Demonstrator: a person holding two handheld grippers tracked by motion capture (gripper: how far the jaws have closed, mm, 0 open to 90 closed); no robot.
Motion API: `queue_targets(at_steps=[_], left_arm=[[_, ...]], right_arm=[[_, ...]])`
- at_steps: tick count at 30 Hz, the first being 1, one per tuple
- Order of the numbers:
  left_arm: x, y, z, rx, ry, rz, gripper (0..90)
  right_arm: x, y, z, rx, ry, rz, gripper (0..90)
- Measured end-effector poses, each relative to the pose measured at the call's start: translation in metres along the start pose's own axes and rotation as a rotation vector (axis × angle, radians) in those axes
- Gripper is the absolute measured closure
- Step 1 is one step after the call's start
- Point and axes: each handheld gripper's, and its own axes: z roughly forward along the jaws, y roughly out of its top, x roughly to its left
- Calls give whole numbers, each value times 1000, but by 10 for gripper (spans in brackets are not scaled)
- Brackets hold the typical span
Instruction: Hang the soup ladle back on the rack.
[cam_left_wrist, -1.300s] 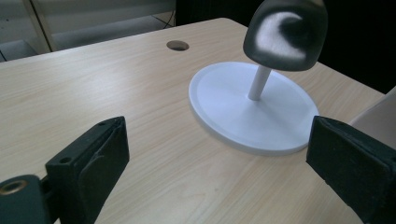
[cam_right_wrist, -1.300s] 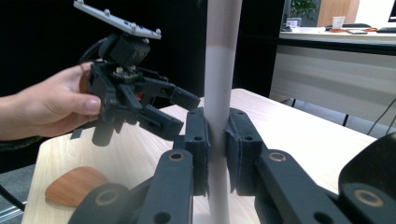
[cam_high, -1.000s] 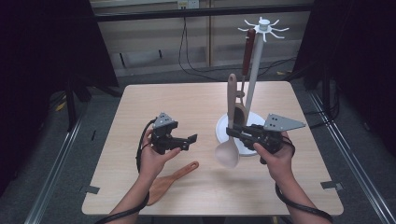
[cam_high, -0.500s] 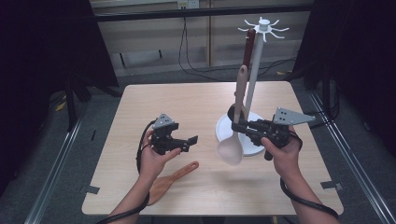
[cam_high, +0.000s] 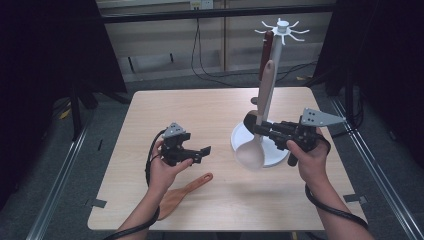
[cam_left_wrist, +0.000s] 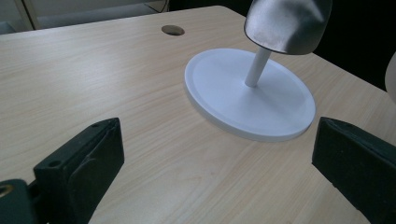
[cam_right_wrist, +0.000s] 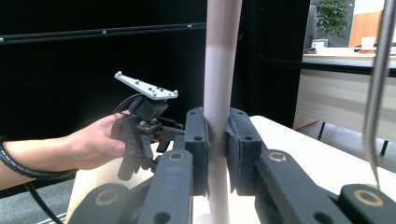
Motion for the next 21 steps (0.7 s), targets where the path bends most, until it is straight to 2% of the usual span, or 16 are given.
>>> queue_targets(at_steps=[5,10,21], left_arm=[[0,-2,2,5,0,-10,21],[1,-1,1,10,4,-4,22],[1,-2,3,17,0,-1,26]], right_arm=[[-4,7,-3,-4,-3,-3,803],[-10,13,-5,-4,-10,0,803],[-23,19,-7,-26,-16,29,803]])
